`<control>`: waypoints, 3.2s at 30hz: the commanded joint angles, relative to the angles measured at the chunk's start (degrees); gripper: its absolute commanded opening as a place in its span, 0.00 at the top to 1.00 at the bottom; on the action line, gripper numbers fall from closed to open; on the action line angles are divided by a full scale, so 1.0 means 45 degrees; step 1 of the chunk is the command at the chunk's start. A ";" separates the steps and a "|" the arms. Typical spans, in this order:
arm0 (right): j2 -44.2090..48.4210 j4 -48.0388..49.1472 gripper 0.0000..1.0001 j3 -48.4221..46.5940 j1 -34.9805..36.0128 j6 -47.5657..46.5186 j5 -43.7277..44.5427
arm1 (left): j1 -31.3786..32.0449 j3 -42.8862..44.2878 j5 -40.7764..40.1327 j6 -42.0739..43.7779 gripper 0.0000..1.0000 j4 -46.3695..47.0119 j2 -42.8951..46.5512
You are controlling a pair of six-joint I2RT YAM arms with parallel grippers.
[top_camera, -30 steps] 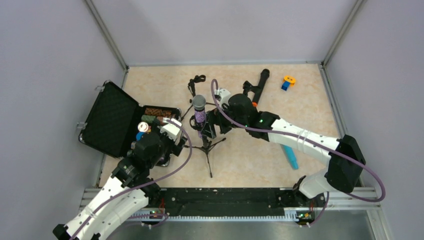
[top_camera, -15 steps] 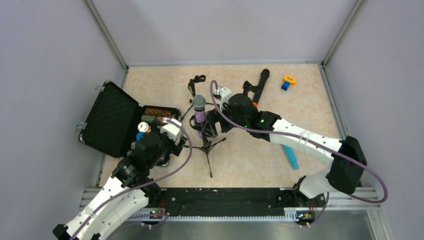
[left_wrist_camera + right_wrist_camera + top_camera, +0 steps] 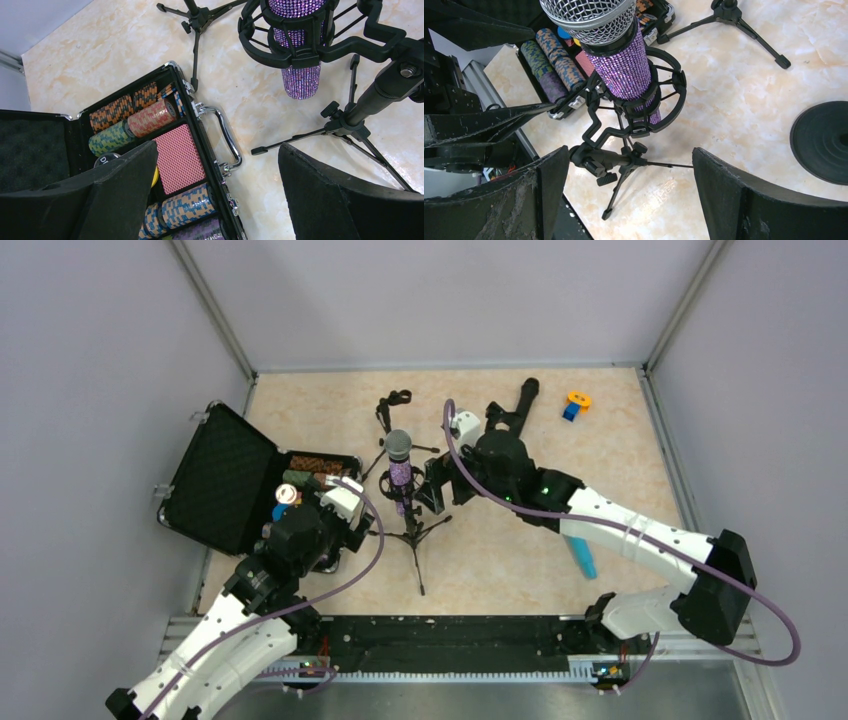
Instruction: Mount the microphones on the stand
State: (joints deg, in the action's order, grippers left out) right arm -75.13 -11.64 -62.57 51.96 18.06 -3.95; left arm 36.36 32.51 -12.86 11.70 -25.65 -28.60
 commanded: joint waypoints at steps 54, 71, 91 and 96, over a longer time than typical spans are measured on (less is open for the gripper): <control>-0.3838 -0.3063 0.73 -0.3862 0.2159 0.0781 0.1634 | -0.0052 -0.0174 0.0115 0.0171 0.06 0.0739 0.0372; -0.1303 -0.0469 0.99 -0.1972 0.2147 0.0416 0.3104 | -0.0047 -0.0196 0.0138 0.0185 0.06 0.0739 0.0420; 0.0800 0.3226 1.00 -0.0348 0.2026 -0.0304 0.3681 | -0.0041 -0.0200 0.0187 0.0185 0.06 0.0732 0.0540; 0.1052 0.3963 1.00 -0.0206 0.1617 -0.0473 0.3116 | -0.0047 -0.0223 0.0217 0.0194 0.06 0.0738 0.0543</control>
State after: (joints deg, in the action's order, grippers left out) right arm -74.32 -5.52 -62.52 60.53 16.95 11.05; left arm 36.36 31.68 -12.62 12.16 -25.28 -26.70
